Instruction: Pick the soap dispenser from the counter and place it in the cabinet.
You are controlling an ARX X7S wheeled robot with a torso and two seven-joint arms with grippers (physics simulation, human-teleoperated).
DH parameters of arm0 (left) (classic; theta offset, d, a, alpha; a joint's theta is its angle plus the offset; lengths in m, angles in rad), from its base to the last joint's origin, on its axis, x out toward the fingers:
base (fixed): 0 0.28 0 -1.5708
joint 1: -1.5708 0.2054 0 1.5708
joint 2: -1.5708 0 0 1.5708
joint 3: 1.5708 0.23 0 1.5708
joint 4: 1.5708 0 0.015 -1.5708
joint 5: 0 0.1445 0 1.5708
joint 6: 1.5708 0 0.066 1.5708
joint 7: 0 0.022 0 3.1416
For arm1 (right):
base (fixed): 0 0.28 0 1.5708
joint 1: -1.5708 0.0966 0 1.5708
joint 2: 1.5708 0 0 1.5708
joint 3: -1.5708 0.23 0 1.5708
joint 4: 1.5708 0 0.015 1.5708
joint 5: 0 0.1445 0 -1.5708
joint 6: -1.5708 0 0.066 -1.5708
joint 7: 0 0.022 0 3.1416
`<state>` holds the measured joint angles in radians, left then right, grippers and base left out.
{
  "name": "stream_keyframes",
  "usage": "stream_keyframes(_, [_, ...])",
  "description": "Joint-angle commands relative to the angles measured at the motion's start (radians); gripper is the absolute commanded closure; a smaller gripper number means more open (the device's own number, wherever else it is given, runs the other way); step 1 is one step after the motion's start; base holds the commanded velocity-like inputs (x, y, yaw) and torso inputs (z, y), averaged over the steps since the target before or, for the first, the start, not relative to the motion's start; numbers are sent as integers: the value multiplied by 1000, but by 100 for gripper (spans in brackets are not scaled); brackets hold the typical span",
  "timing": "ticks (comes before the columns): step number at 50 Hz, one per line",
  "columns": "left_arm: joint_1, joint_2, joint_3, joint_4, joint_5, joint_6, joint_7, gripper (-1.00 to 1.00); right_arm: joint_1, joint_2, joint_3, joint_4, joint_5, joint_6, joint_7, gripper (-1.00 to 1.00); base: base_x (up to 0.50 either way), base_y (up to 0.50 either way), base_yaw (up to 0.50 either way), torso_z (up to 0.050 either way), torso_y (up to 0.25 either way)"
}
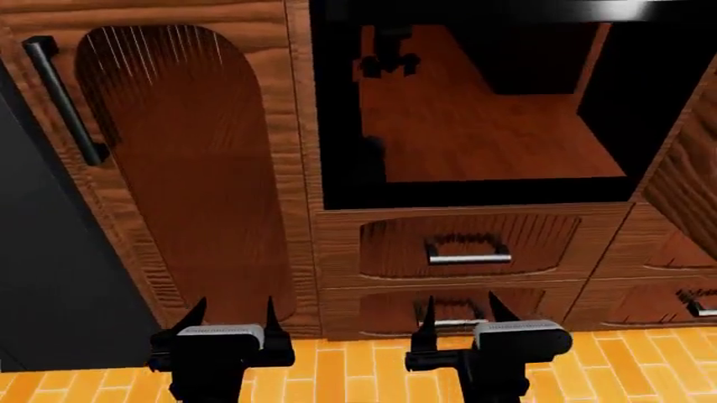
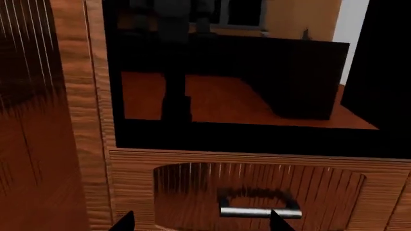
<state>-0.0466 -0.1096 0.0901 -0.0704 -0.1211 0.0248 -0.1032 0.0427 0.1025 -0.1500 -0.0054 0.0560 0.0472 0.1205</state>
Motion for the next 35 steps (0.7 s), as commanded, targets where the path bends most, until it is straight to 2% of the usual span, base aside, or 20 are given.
stream_keyframes(1, [-6,-8,13,-4,-10,2,-11,-100,-4,15,-4,-2,46,-10,-12,-100,-39,2,-500,0,0])
stream_keyframes(6, [-6,-14,21,1,-7,-3,-18,-100,-11,25,0,-18,54,2,-4,-100,-37,3,-500,0,0])
stream_keyframes(9, [-3,-37,31,114,9,-103,-34,-100,-24,55,8,-135,58,107,9,-100,-38,4,-500,0,0])
stream_keyframes(12, [-19,-77,26,357,-9,-340,-47,-100,-22,111,28,-399,84,358,20,-100,-38,4,-500,0,0])
stream_keyframes(14, [-59,-105,0,536,-50,-546,-59,-100,14,152,54,-626,128,598,30,-100,-37,5,-500,0,0])
stream_keyframes(17, [-158,-124,-86,744,-133,-824,-95,-100,130,178,126,-881,228,946,45,-100,-37,5,-500,0,0])
stream_keyframes(20, [-279,-136,-191,876,-236,-1069,-107,-100,288,170,224,-1034,326,1244,47,-100,-35,6,-500,0,0])
stream_keyframes(21, [-319,-142,-222,904,-265,-1141,-108,-100,336,197,258,-1041,431,1291,106,-100,-35,6,-500,0,0])
stream_keyframes(23, [-402,-150,-284,957,-325,-1278,-100,-100,449,277,369,-1041,731,1387,355,-100,-36,7,-500,0,0])
stream_keyframes(25, [-476,-155,-342,993,-372,-1396,-93,-100,564,294,490,-1024,1031,1520,571,-100,-33,6,-500,0,0])
stream_keyframes(26, [-504,-158,-363,1005,-387,-1438,-90,-100,608,335,498,-975,1181,1518,721,-100,-38,8,-500,0,0])
stream_keyframes(28, [-543,-153,-412,1025,-405,-1497,-93,-100,677,446,416,-902,1481,1427,1021,-100,-31,7,-500,0,0])
stream_keyframes(29, [-564,-156,-429,1030,-419,-1539,-88,-100,699,492,375,-889,1631,1381,1114,-100,-30,7,-500,0,0])
stream_keyframes(31, [-599,-170,-455,1028,-448,-1589,-83,-100,727,561,323,-884,1864,1313,1220,-100,-30,7,-500,0,0])
stream_keyframes(35, [-616,-228,-453,1009,-540,-1593,-133,-100,755,653,285,-901,1982,1226,1327,-100,-27,7,-500,0,0])
